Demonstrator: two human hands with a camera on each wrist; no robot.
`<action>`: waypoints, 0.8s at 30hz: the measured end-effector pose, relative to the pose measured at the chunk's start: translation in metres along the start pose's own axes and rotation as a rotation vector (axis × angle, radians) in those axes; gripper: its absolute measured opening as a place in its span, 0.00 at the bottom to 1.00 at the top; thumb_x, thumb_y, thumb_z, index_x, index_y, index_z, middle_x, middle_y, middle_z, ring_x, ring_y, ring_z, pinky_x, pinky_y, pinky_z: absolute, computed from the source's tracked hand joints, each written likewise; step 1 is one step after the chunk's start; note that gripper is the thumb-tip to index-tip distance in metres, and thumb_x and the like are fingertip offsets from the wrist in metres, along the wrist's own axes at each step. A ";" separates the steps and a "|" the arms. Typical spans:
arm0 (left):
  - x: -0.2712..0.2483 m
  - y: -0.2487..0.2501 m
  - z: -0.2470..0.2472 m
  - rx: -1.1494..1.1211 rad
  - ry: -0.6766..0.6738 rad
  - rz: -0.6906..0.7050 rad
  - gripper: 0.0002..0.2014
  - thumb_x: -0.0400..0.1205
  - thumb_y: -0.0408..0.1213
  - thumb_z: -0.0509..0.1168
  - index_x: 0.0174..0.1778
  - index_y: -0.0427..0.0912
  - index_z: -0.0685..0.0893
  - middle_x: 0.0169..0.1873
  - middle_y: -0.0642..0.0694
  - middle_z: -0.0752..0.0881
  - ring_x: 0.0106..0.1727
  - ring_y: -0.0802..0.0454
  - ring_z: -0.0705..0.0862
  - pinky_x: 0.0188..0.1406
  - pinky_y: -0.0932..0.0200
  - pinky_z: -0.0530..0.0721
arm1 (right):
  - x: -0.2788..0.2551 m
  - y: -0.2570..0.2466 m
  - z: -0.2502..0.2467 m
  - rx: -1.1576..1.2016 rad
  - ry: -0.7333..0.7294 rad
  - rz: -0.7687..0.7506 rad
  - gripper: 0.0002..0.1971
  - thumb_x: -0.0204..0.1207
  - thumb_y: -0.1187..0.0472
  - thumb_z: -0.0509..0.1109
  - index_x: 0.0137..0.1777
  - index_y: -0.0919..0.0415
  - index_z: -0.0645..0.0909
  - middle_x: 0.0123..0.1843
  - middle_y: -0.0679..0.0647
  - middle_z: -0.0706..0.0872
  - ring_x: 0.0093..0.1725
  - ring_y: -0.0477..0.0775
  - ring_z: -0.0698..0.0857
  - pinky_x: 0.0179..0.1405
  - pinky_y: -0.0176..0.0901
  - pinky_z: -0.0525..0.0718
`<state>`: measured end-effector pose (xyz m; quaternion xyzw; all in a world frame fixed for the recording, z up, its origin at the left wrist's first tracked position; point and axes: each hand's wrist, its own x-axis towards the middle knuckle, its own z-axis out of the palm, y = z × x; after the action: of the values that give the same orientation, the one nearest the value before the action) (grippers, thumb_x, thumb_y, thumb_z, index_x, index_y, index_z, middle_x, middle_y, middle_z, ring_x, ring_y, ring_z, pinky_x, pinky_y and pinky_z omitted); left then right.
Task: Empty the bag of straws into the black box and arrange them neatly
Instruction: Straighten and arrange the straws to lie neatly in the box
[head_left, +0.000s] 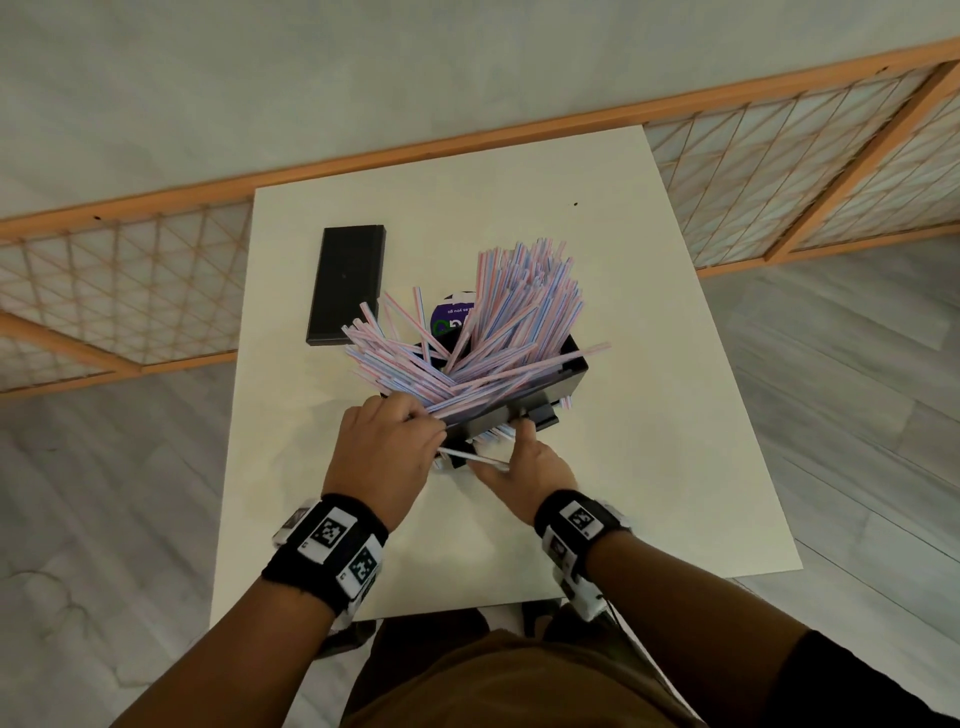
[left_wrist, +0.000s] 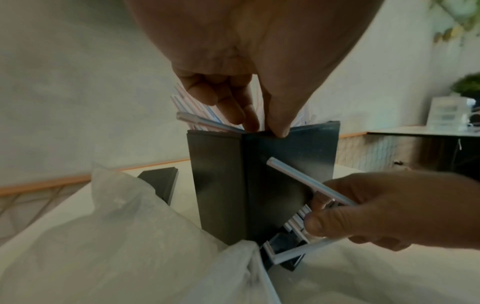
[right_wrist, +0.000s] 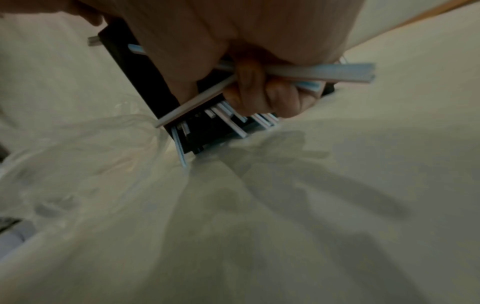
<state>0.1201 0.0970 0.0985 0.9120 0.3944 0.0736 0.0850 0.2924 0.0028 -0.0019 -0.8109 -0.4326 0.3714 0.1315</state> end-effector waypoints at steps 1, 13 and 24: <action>0.001 0.001 0.000 0.021 0.002 0.005 0.05 0.83 0.42 0.70 0.43 0.51 0.91 0.45 0.52 0.82 0.44 0.43 0.80 0.45 0.46 0.77 | 0.002 -0.005 0.004 0.021 0.014 0.022 0.38 0.75 0.29 0.68 0.73 0.56 0.64 0.59 0.60 0.89 0.54 0.66 0.89 0.47 0.52 0.86; 0.007 -0.003 0.001 0.114 -0.052 0.035 0.07 0.76 0.35 0.76 0.44 0.52 0.88 0.46 0.52 0.83 0.45 0.42 0.79 0.47 0.48 0.75 | 0.028 -0.032 0.021 0.105 -0.008 0.141 0.17 0.85 0.42 0.63 0.61 0.53 0.81 0.54 0.56 0.91 0.51 0.63 0.89 0.44 0.47 0.84; 0.010 -0.002 -0.002 0.090 -0.034 0.027 0.05 0.79 0.37 0.75 0.44 0.52 0.88 0.45 0.51 0.83 0.43 0.41 0.81 0.44 0.47 0.78 | 0.023 -0.012 0.010 -0.382 -0.101 -0.050 0.12 0.87 0.54 0.56 0.60 0.53 0.80 0.57 0.55 0.90 0.53 0.63 0.90 0.42 0.47 0.79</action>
<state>0.1251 0.1055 0.1012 0.9212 0.3836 0.0413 0.0497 0.2859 0.0269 -0.0138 -0.7906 -0.5212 0.3192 -0.0376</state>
